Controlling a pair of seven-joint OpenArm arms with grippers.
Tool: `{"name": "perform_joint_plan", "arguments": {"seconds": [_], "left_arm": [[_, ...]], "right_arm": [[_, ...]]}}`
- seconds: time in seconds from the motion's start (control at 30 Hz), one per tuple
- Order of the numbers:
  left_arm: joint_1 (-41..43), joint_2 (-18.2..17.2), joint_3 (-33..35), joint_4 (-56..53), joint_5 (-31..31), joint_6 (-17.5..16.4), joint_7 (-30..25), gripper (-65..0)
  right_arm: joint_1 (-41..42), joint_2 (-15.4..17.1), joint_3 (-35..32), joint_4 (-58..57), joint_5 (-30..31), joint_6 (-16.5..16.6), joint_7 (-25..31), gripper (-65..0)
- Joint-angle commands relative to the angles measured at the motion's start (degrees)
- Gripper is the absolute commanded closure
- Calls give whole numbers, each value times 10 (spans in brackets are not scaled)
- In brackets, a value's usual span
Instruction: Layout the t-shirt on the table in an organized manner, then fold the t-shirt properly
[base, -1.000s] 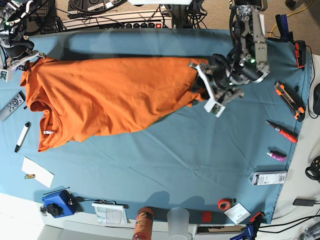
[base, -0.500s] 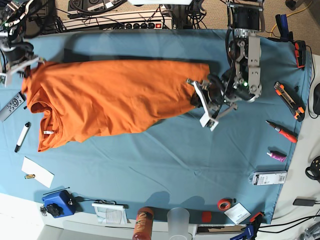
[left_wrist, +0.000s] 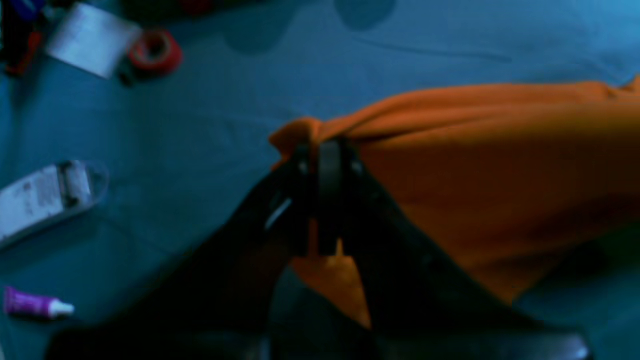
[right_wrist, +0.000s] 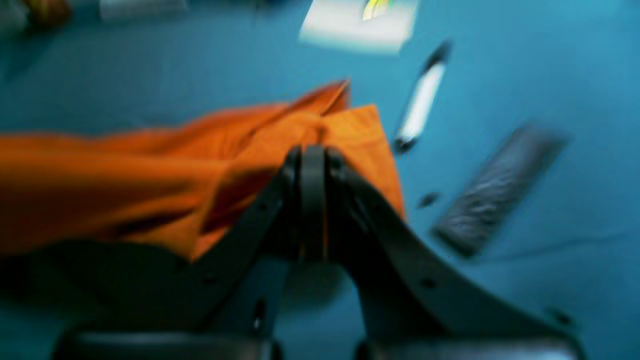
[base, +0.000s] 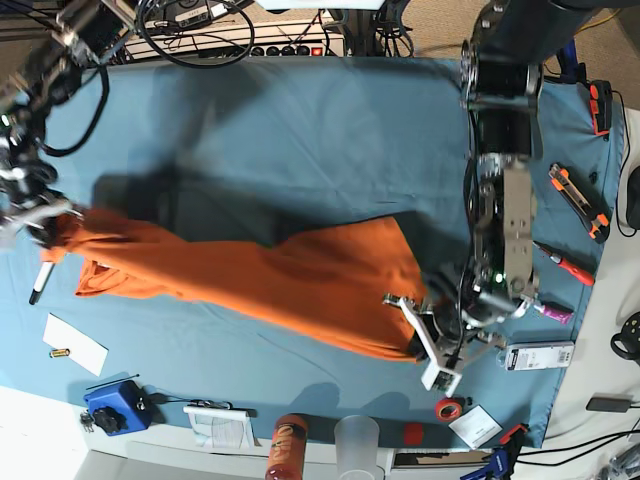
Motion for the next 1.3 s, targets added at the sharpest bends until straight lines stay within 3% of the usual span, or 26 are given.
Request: {"name": "perform_joint_plan", "arguments": {"seconds": [0.0, 0.07, 0.13, 0.23, 0.37, 0.47, 0.67, 0.87, 1.03, 1.27], "left_arm": [[-16, 0, 0, -3, -10, -12, 2, -56], [-18, 0, 0, -9, -10, -4, 15, -187], [-19, 0, -1, -7, -10, 31, 21, -259], [-19, -2, -2, -3, -10, 54, 31, -269], [-16, -2, -16, 13, -24, 33, 127, -269], [-6, -2, -40, 15, -92, 13, 184, -269], [66, -2, -121, 15, -283, -34, 229, -269], [167, 8, -137, 14, -358, -63, 221, -269], [226, 29, -88, 13, -358, -62, 119, -269], [223, 66, -39, 13, -354, -64, 94, -271]], "right_arm": [[11, 10, -15, -15, 4, 0, 14, 0], [24, 9, -47, -63, 3, 0, 38, 0], [42, 9, -69, -100, -10, 0, 67, 0], [85, 9, -78, -133, -35, 0, 81, 0], [150, 17, -76, -141, -57, 0, 85, 0], [191, 39, -78, -141, -79, -7, 84, 0], [218, 85, -89, -141, -100, -26, 81, 0], [218, 88, -88, -141, -99, -26, 71, 0], [218, 88, -88, -141, -99, -26, 58, 0], [208, 89, -88, -141, -99, -26, 51, 0]]}}
